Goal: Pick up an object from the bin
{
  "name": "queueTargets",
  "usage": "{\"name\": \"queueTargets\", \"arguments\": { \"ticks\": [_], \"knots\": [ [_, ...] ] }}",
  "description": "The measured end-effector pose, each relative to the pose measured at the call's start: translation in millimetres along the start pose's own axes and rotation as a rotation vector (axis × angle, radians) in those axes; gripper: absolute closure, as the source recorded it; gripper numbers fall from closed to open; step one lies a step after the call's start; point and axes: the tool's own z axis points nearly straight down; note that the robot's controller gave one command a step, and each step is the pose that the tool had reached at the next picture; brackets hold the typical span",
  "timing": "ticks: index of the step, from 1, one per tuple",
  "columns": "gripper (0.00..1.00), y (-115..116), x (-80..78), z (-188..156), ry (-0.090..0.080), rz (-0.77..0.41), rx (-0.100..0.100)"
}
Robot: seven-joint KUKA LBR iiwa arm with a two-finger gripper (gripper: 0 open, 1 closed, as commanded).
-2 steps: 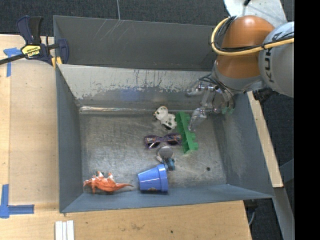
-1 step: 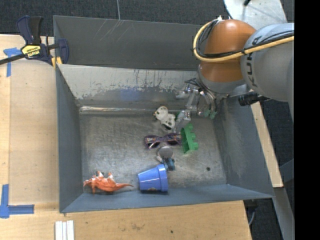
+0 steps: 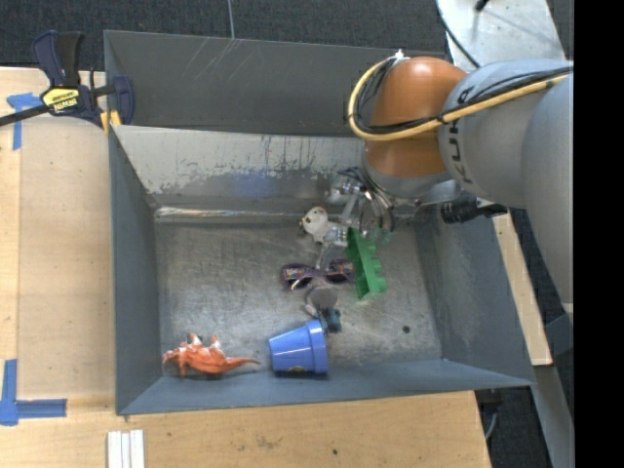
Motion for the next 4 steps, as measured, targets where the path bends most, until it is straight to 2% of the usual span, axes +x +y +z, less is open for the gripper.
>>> {"name": "queueTargets", "arguments": {
  "ticks": [1, 2, 4],
  "knots": [
    [0.0, -1.8, -6.5, 34.5, 0.0, 0.043, -0.003],
    [1.0, -3.3, -5.3, 33.3, -0.004, 0.052, 0.0],
    [1.0, -3.5, -4.7, 31.3, -0.002, 0.052, 0.001]
  ]
}}
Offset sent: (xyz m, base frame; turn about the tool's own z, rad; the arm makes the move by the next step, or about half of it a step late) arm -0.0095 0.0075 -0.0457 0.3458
